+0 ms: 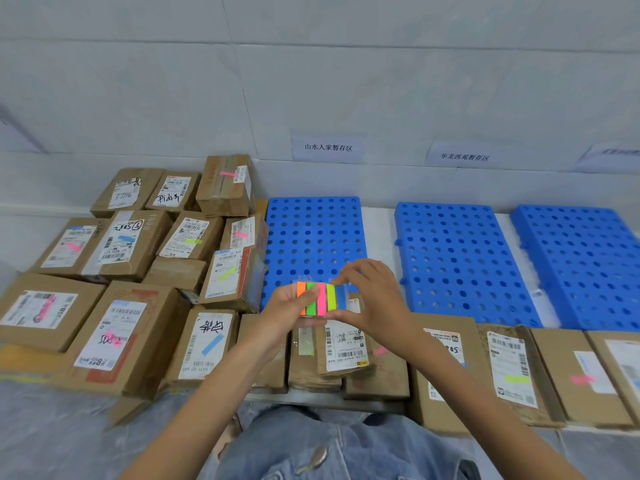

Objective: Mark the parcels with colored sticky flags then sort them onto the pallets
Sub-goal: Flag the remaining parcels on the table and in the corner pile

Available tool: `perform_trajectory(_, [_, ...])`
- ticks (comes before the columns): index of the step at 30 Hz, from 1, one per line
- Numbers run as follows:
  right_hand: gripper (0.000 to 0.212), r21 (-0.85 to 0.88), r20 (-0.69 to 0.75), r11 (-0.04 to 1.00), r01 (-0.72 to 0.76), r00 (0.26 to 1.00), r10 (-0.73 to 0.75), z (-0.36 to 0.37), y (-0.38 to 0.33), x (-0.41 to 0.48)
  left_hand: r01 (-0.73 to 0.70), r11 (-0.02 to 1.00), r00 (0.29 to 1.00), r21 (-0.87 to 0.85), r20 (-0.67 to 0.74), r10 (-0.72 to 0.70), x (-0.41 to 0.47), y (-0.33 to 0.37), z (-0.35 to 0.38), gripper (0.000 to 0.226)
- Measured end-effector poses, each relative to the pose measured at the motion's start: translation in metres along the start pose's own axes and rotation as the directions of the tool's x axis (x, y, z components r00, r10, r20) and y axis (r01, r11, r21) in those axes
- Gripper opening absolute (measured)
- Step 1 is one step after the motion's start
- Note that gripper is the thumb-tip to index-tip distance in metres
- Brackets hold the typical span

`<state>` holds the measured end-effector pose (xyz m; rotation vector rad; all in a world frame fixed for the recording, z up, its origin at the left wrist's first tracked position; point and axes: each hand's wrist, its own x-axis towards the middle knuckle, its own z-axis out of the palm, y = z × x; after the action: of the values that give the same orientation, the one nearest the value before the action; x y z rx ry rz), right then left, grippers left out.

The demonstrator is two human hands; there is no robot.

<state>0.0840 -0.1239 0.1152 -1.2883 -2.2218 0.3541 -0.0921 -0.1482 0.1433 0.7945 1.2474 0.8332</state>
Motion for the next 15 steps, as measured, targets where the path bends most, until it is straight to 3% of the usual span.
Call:
perform_trajectory(8, [0.049,0.011,0.02,0.999,0.032,0.999,-0.033,0.001,-0.005,0.002,0.014,1.0,1.0,-0.028,0.022,-0.014,0.0,-0.001,-0.007,0.028])
perform_trajectory(12, [0.051,-0.175,-0.009,0.979,0.103,0.994,-0.106,-0.002,-0.015,0.001,0.015,1.0,0.999,-0.013,0.042,-0.015,-0.001,-0.002,-0.008,0.027])
perform_trajectory(15, [0.047,-0.22,0.004,0.967,0.131,0.991,-0.133,-0.003,-0.02,0.003,0.022,1.0,0.999,0.004,0.038,-0.022,-0.001,-0.003,-0.007,0.029])
